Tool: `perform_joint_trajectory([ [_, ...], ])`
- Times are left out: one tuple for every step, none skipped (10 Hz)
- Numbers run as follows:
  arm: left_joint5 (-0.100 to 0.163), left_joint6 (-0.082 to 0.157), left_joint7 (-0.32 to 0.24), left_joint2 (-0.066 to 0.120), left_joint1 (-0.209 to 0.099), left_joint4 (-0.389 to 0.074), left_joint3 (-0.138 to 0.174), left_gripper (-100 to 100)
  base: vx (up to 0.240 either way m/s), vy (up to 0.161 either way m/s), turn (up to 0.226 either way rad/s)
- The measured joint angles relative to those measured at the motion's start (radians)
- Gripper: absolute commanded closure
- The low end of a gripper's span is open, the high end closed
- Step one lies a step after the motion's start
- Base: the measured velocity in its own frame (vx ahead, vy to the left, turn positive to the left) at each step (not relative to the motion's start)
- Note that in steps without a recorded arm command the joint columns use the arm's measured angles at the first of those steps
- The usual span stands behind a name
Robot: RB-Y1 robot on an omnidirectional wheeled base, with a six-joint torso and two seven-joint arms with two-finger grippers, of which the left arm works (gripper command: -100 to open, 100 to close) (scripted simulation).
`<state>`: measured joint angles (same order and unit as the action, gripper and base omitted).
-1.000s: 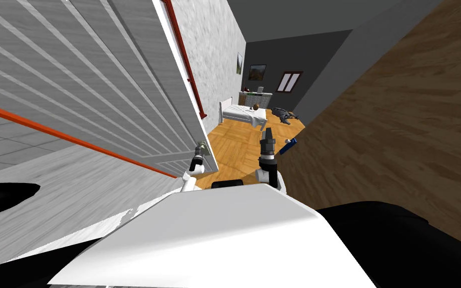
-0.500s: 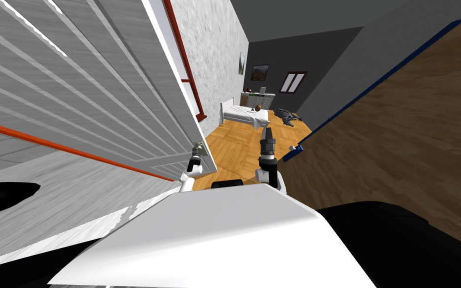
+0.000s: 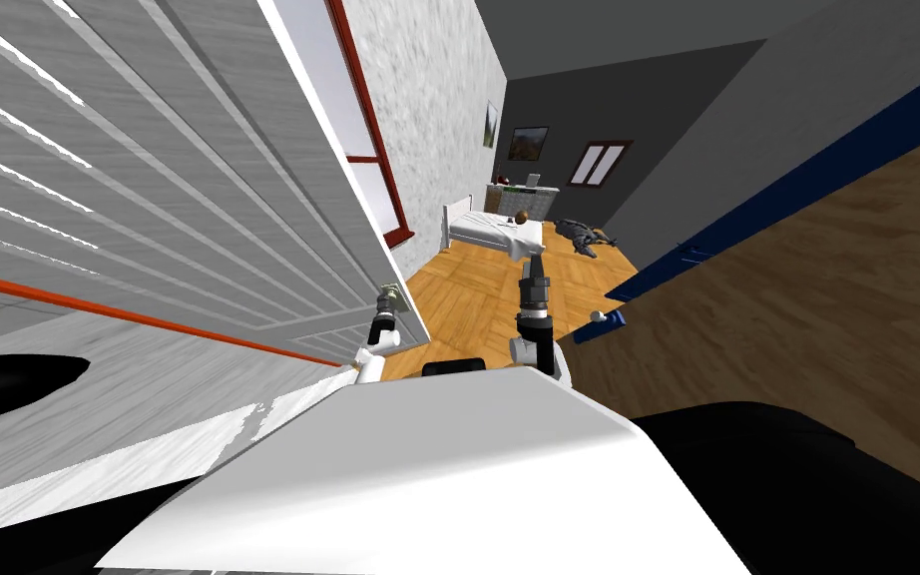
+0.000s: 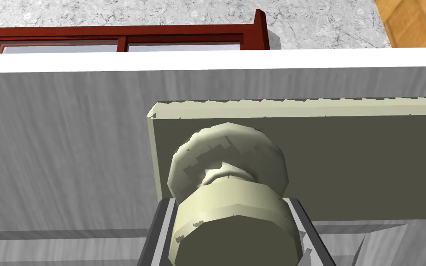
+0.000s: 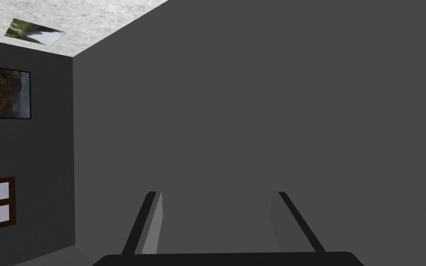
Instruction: Push the door open
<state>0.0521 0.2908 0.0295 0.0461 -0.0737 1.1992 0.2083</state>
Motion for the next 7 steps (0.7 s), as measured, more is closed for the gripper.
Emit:
perform_joint_trajectory([
  [0.001, 0.000, 0.002, -0.003, 0.001, 0.000, 0.010, 100, 0.073, -0.017, 0.031],
  [0.002, 0.001, 0.002, -0.002, 0.000, 0.001, 0.013, 100, 0.136, -0.029, 0.040],
  [0.003, 0.005, 0.003, -0.001, 0.004, -0.005, 0.018, 100, 0.198, -0.042, 0.053],
  [0.004, 0.001, 0.005, -0.001, 0.007, -0.006, 0.026, 100, 0.207, -0.045, 0.050],
  [0.006, 0.004, 0.007, 0.002, -0.002, -0.022, 0.037, 100, 0.183, -0.061, 0.041],
  [0.008, -0.001, 0.010, 0.001, 0.005, -0.005, 0.048, 100, 0.181, -0.085, 0.070],
  [0.011, -0.004, 0.009, 0.007, 0.006, 0.001, 0.058, 100, 0.207, -0.101, 0.073],
])
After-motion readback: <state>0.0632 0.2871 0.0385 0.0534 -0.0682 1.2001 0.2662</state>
